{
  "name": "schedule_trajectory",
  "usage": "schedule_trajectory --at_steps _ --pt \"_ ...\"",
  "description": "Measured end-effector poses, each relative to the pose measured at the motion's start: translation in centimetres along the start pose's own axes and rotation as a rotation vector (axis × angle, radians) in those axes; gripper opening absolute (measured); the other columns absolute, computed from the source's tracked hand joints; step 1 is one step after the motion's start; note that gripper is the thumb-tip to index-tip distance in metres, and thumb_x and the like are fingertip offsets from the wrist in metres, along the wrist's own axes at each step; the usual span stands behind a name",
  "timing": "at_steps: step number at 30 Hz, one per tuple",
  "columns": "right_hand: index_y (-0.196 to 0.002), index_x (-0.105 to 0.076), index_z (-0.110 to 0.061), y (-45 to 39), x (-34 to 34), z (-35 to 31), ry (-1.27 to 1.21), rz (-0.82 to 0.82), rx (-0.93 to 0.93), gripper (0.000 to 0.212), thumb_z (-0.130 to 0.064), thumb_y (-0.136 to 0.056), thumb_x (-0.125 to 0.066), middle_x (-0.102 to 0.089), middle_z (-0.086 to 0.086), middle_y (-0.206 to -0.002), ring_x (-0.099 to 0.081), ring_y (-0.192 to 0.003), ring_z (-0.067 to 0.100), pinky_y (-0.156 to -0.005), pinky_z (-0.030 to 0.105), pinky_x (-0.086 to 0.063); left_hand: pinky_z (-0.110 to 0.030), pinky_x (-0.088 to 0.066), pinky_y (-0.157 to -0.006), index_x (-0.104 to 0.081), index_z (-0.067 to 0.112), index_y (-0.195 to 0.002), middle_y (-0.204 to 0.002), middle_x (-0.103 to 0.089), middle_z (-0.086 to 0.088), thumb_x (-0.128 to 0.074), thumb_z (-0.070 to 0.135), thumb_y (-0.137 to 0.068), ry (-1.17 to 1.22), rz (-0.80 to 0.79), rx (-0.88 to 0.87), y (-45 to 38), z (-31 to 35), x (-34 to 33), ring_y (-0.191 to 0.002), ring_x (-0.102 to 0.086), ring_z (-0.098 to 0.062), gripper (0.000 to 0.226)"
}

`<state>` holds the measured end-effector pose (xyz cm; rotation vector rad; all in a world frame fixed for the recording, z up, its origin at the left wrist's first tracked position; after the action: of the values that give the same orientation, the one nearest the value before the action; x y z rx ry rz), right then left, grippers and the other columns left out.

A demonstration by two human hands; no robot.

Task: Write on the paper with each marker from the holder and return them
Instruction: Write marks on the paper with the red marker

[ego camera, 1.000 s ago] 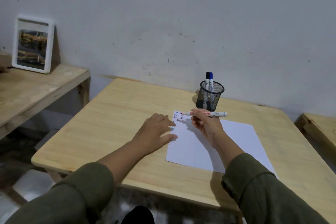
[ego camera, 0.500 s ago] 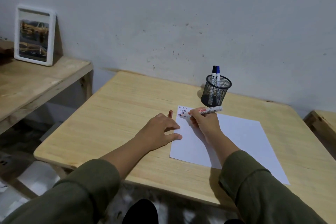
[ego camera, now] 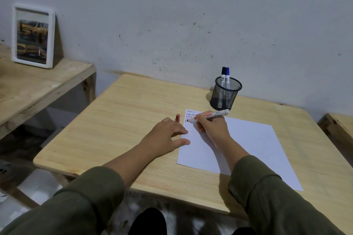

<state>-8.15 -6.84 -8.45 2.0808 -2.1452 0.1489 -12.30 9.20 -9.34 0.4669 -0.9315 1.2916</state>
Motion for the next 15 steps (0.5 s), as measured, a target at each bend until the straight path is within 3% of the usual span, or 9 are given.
schedule_trajectory --at_steps 15 --pt "-0.075 -0.065 -0.009 -0.37 -0.01 0.42 0.025 -0.02 -0.01 0.01 -0.017 -0.081 -0.063 -0.063 0.002 -0.06 -0.057 -0.055 0.009 -0.059 0.022 -0.047 -0.021 -0.034 -0.092 -0.066 0.026 -0.111 -0.115 -0.065 0.012 -0.068 0.045 -0.076 -0.002 0.007 -0.009 0.05 0.1 0.07 -0.11 -0.046 -0.011 0.04"
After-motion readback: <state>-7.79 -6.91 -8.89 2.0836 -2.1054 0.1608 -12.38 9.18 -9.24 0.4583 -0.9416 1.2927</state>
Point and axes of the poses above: each hand's wrist, its own y-axis away from the middle knuckle, its own x-axis out of the back of the hand, z = x × y, the point moved 5 cm from there along -y, towards the middle knuckle
